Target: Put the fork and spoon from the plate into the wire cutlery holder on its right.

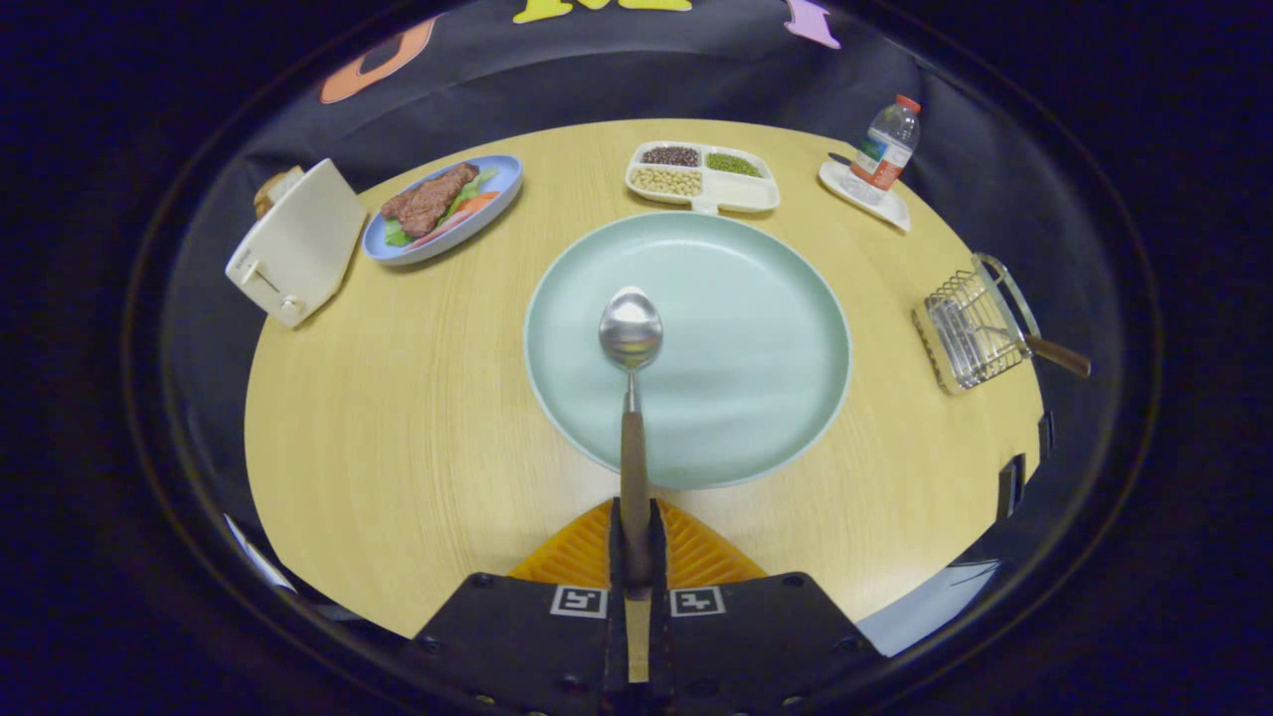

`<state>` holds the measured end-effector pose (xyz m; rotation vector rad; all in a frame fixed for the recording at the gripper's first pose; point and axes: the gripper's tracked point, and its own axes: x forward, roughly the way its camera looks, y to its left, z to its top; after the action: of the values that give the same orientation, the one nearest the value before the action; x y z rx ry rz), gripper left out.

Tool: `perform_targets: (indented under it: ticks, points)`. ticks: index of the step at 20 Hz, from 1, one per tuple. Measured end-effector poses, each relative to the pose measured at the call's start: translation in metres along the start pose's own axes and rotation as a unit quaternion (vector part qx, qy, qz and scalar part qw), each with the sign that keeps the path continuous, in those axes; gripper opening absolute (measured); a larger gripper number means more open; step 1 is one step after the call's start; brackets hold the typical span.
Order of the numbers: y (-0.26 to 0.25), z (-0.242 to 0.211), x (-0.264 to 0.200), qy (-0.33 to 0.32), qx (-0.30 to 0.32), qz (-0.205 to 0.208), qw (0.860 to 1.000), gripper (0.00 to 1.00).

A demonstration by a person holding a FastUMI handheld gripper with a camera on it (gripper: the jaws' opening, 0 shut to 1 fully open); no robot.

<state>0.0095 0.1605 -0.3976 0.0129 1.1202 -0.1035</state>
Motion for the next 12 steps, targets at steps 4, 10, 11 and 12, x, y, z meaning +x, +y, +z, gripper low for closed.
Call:
perform_targets:
  ticks: [4, 10, 11, 12]
  points:
    - [-0.010, 0.006, -0.017, -0.020, -0.016, 0.017, 1.000, 0.01]
    - [-0.047, 0.018, -0.049, -0.040, -0.038, 0.020, 0.998, 0.01]
    - [-0.054, 0.020, -0.054, -0.043, -0.042, 0.022, 0.998, 0.01]
    - [-0.061, 0.021, -0.058, -0.046, -0.046, 0.024, 0.998, 0.01]
